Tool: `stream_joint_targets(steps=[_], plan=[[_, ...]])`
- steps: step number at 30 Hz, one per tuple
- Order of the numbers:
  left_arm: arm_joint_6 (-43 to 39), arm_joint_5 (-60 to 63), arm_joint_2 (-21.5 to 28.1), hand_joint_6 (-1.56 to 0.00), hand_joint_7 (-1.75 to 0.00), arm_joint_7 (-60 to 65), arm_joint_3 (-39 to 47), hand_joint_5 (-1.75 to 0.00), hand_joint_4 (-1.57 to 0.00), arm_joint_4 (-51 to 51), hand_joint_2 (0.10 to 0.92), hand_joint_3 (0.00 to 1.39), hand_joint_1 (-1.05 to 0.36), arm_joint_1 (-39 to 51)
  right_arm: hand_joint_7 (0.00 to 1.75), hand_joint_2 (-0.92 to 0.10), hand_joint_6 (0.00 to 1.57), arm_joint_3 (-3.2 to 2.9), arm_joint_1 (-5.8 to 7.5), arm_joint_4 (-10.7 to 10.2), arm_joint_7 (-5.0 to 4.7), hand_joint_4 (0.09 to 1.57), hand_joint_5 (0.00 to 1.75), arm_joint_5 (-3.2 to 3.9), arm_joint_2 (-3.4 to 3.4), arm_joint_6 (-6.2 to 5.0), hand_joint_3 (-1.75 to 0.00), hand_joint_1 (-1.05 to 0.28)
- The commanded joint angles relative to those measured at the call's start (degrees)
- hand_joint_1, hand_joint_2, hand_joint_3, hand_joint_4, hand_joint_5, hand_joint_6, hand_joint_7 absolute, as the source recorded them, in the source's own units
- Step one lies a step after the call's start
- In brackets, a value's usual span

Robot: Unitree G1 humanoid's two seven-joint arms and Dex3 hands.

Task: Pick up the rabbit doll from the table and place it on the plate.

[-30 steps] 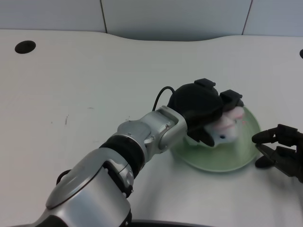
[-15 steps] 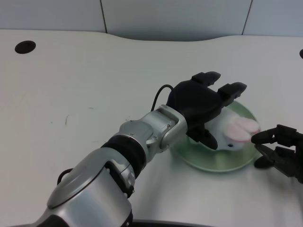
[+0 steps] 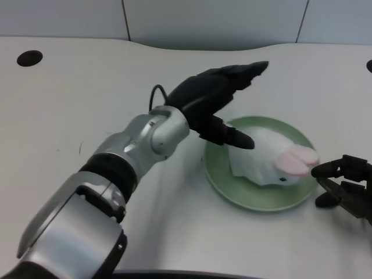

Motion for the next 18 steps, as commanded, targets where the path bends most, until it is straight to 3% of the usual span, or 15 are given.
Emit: stream_joint_targets(steps=[1,2,5,10,16,18], plan=[[-1.6,-4.85,3.13,-0.03,-0.01,-4.93,4.36,0.0,0.0,-1.08,0.92,0.09,-0.96,3.47,0.8,-0.92,0.85,-0.37,-0.23,1.27,-0.42,0.95,0.95,-0.14,-1.16,-0.5,-0.08,-0.86],[-2.23,-7.52,4.01,-0.04,-0.02,-7.44,6.61,0.0,0.0,-1.48,0.921,0.08,-0.93,4.81,0.8,-0.92,0.85,-0.43,-0.37,1.65,-0.3,0.94,0.96,-0.04,-1.22,-0.82,-0.07,-0.85],[-4.73,-15.59,6.79,-0.04,-0.02,-15.89,13.04,0.0,0.0,-3.18,0.921,0.08,-0.86,9.17,0.81,-0.92,0.85,-0.48,-0.53,1.6,-0.27,0.92,0.96,0.08,-1.37,-0.38,-0.06,-0.83],[-7.17,-24.08,11.0,-0.04,-0.02,-24.79,19.76,-0.03,-0.05,-7.63,0.921,0.14,-0.83,17.2,0.83,-0.92,0.84,-0.47,-0.83,1.9,-0.34,0.92,0.97,-0.04,-1.65,-0.51,-0.06,-0.82],[-6.44,-28.53,13.97,-0.24,-0.06,-26.52,24.14,-0.14,-0.33,-14.34,0.921,0.35,-0.64,26.97,0.85,-0.92,0.83,-0.5,-1.49,2.33,-0.35,0.91,0.98,0.01,-1.85,0.07,-0.06,-0.82],[-5.19,-28.46,15.14,-0.43,-0.06,-24.86,24.99,-0.17,-0.54,-16.3,0.921,0.45,-0.6,30.36,0.85,-0.92,0.82,-0.5,-1.62,2.48,-0.39,0.92,1.0,-0.01,-1.94,0.19,-0.05,-0.82]])
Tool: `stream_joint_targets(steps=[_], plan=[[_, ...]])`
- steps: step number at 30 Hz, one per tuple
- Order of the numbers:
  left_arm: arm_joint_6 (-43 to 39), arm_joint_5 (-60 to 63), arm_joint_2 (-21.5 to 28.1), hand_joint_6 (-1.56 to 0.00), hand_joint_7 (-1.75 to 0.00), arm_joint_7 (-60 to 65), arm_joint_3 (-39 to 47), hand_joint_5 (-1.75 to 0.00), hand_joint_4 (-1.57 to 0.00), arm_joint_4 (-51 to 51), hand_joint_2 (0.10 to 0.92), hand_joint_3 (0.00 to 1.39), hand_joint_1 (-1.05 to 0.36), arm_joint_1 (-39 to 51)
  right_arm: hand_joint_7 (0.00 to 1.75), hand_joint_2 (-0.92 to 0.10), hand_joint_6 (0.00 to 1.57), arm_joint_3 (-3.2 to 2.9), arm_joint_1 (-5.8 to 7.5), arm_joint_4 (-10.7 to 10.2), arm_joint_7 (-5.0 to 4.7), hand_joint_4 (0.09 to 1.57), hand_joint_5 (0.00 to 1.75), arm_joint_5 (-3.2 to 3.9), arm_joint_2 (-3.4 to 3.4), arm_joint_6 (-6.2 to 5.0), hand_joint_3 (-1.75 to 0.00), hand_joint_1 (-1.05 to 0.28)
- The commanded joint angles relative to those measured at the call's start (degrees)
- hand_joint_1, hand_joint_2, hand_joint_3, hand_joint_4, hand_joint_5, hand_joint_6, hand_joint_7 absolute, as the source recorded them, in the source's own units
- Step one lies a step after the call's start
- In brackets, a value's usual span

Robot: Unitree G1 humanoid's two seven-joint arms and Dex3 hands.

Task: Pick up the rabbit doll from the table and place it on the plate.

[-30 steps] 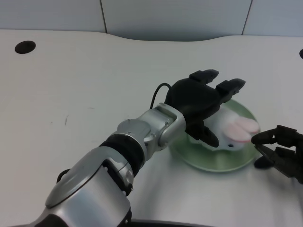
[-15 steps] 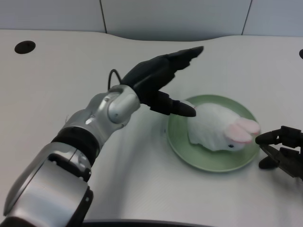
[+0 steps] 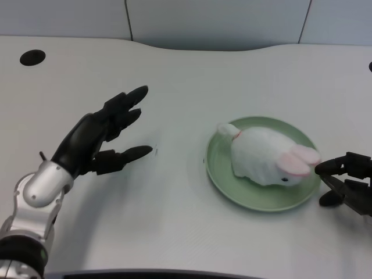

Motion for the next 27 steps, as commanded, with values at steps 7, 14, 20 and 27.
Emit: stream_joint_targets(steps=[7,14,20,27], plan=[[8.33,-3.55,2.32,-0.8,-0.12,1.84,4.79,-0.28,-0.88,-9.49,0.921,0.46,-0.55,13.11,0.87,-0.92,0.81,-0.54,-0.22,0.94,0.04,0.91,1.01,0.05,-1.85,0.1,-0.06,-0.81],[13.82,-7.71,1.3,-1.06,-0.08,-1.62,6.69,-1.19,-0.7,-12.4,0.921,0.47,-0.51,16.98,0.87,-0.92,0.79,-0.85,-1.04,2.99,0.59,0.88,1.02,0.5,-2.44,-0.9,-0.07,-0.81],[14.47,-7.36,1.36,-0.66,-1.16,-2.4,6.43,-1.59,-0.59,-10.38,0.921,0.49,-0.5,16.38,0.87,-0.91,0.8,-1.3,-2.41,5.44,0.9,0.9,1.01,1.09,-2.4,-1.7,-0.06,-0.8],[15.3,-8.27,0.93,-0.51,-1.48,-4.24,6.95,-1.74,-0.58,-7.72,0.921,0.47,-0.51,14.91,0.87,-0.92,0.8,-1.39,-3.87,8.22,0.88,0.89,1.01,0.91,-2.6,-2.89,-0.05,-0.81]])
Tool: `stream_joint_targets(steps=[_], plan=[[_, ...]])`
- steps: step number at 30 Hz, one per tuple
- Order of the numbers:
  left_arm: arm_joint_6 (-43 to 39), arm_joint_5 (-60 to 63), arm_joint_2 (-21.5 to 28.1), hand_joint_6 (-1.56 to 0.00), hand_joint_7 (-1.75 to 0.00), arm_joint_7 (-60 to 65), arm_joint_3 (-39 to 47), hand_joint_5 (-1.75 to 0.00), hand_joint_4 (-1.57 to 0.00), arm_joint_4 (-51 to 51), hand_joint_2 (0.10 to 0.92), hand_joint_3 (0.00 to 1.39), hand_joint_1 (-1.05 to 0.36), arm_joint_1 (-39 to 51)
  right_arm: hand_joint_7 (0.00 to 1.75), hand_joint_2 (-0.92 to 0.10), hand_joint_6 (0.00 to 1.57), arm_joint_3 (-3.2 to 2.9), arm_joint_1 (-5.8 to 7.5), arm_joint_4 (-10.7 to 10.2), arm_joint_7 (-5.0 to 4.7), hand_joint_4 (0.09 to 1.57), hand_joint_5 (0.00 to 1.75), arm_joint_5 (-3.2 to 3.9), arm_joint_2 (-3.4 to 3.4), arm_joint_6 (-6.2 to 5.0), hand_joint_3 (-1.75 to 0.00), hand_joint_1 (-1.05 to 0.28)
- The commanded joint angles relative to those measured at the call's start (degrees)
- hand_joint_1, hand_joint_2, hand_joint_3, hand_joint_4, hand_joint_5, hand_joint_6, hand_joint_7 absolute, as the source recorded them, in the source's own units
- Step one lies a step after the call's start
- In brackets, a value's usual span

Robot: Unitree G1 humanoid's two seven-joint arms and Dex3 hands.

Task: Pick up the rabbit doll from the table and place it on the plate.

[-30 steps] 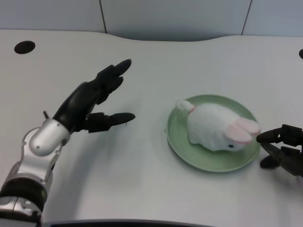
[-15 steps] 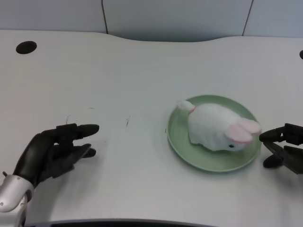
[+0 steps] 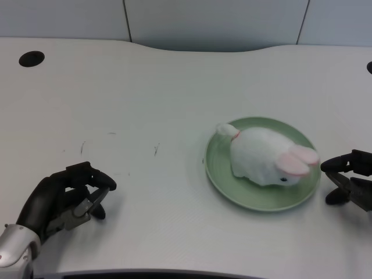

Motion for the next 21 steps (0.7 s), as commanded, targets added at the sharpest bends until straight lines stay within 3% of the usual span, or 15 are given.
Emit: stream_joint_targets(steps=[1,5,7,11,13,16,21], plan=[[0.63,-1.09,-0.03,-0.52,-1.49,-1.61,0.72,-1.75,-0.6,1.53,0.921,0.46,-0.51,-0.86,0.87,-0.92,0.8,-0.92,-0.61,1.74,-0.14,0.89,1.01,0.52,-1.1,-0.99,-0.06,-0.81],[0.1,-0.37,-0.21,-0.53,-1.52,-1.13,0.54,-1.75,-0.65,2.64,0.921,0.45,-0.51,-1.44,0.87,-0.92,0.8,-1.28,-1.54,4.31,0.56,0.89,1.02,0.87,-1.36,-2.64,-0.06,-0.82],[1.0,-0.25,-0.47,-0.52,-1.53,-0.31,0.64,-1.75,-0.64,2.92,0.921,0.44,-0.52,-1.79,0.87,-0.92,0.81,-1.59,-1.79,4.88,0.76,0.89,1.02,1.16,-1.27,-2.8,-0.06,-0.82],[0.41,0.16,-0.29,-0.49,-1.56,-0.3,0.52,-1.75,-0.63,3.82,0.921,0.46,-0.52,-2.23,0.87,-0.92,0.8,-1.51,-2.06,5.03,-0.08,0.9,1.01,0.36,-1.32,-2.53,-0.06,-0.83],[0.27,0.03,-0.32,-0.5,-1.55,-0.23,0.69,-1.75,-0.64,3.98,0.921,0.45,-0.52,-2.24,0.88,-0.92,0.79,-1.6,-2.06,5.17,0.24,0.89,1.01,0.43,-1.32,-3.18,-0.07,-0.82],[0.22,-0.26,-0.61,-0.51,-1.54,-0.2,0.94,-1.75,-0.64,4.28,0.921,0.45,-0.51,-2.37,0.88,-0.92,0.79,-1.83,-2.31,5.71,0.61,0.89,1.01,0.65,-1.4,-3.23,-0.07,-0.82],[0.8,-0.3,-1.04,-0.5,-1.54,-0.1,1.09,-1.75,-0.66,4.98,0.921,0.47,-0.5,-2.79,0.82,-0.92,0.83,-1.85,-2.57,7.44,-0.92,0.92,0.98,-0.23,-1.45,-5.33,-0.08,-0.77]])
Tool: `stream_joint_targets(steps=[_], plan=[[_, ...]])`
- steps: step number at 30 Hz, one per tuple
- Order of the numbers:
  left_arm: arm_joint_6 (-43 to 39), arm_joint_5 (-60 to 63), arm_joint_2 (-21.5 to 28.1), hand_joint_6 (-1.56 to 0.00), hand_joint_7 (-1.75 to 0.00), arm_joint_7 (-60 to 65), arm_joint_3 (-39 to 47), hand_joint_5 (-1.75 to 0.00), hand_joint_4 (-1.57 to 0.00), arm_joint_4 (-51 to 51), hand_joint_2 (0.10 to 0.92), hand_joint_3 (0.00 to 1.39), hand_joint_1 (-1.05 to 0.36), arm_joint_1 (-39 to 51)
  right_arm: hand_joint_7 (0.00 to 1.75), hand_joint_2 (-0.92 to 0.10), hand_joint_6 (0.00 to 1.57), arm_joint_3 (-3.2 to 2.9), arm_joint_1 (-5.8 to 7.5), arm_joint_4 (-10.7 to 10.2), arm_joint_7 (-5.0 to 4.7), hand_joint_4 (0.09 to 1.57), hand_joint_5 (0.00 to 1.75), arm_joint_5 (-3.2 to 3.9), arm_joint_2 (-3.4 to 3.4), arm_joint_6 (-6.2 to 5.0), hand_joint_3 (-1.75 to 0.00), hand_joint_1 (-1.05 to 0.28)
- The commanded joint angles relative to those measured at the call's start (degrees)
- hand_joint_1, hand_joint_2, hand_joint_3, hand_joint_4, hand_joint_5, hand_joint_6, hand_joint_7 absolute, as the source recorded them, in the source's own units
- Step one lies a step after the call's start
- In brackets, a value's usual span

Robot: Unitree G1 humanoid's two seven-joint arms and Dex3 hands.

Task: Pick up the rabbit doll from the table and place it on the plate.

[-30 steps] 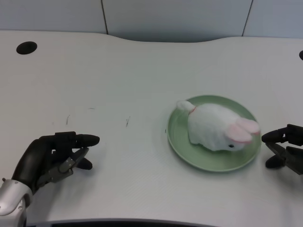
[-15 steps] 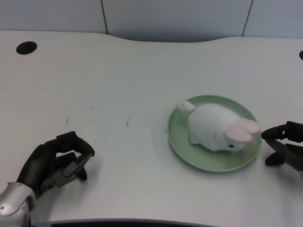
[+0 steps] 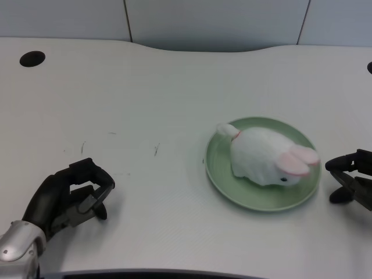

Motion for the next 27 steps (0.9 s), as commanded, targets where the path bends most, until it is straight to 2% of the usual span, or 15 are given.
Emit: stream_joint_targets(steps=[1,2,4,7,10,12,17,20,23,27], plan=[[0.67,0.23,0.06,-0.5,-1.55,0.91,0.3,-1.75,-0.66,0.88,0.921,0.46,-0.5,-0.03,0.8,-0.92,0.85,-0.47,-0.47,1.66,-0.87,0.93,0.97,0.03,-1.07,-1.57,-0.1,-0.76],[0.74,0.36,0.04,-0.5,-1.55,1.06,0.23,-1.75,-0.66,0.93,0.921,0.46,-0.51,-0.08,0.78,-0.92,0.85,-0.47,-0.56,1.94,-0.88,0.94,0.97,0.05,-1.08,-1.82,-0.11,-0.75],[0.79,0.76,0.05,-0.51,-1.55,1.27,-0.07,-1.75,-0.66,1.06,0.921,0.46,-0.51,-0.24,0.77,-0.92,0.87,-0.82,-0.78,2.63,-0.6,0.96,0.96,0.58,-0.89,-2.34,-0.11,-0.75],[1.22,1.16,0.07,-0.51,-1.55,1.67,-0.31,-1.75,-0.66,1.14,0.921,0.45,-0.52,-0.47,0.73,-0.92,0.88,-0.62,-1.13,3.66,-1.04,0.97,0.93,0.07,-0.99,-3.51,-0.13,-0.75],[1.28,0.76,-0.02,-0.51,-1.56,1.24,-0.07,-1.75,-0.67,1.31,0.921,0.46,-0.51,-0.62,0.73,-0.92,0.9,-0.74,-1.41,3.94,-1.08,0.96,0.93,0.28,-0.85,-3.4,-0.14,-0.76],[1.2,0.44,-0.06,-0.5,-1.56,0.73,0.08,-1.75,-0.67,1.42,0.921,0.46,-0.5,-0.7,0.73,-0.92,0.91,-0.95,-1.61,4.08,-0.67,0.96,0.93,0.66,-0.79,-3.21,-0.13,-0.76],[1.04,0.71,-0.08,-0.51,-1.58,1.31,0.0,-1.75,-0.67,1.67,0.921,0.45,-0.51,-1.05,0.71,-0.92,0.91,-1.18,-1.96,4.1,-0.57,0.96,0.93,0.88,-0.81,-2.58,-0.12,-0.76],[0.87,1.15,-0.16,-0.5,-1.58,2.06,-0.19,-1.75,-0.66,1.78,0.921,0.45,-0.52,-1.2,0.7,-0.92,0.91,-1.09,-2.1,4.5,-0.63,0.96,0.93,0.58,-1.12,-3.06,-0.12,-0.76],[1.13,1.01,-0.27,-0.5,-1.58,1.91,-0.18,-1.75,-0.66,2.06,0.921,0.45,-0.52,-1.49,0.7,-0.92,0.91,-1.06,-2.24,4.69,-0.67,0.95,0.93,0.46,-1.35,-3.01,-0.13,-0.76],[0.85,0.59,-0.26,-0.5,-1.59,1.22,0.04,-1.75,-0.67,2.83,0.921,0.45,-0.51,-1.87,0.71,-0.92,0.91,-1.3,-2.26,4.47,0.05,0.95,0.94,0.95,-1.3,-3.04,-0.12,-0.77]])
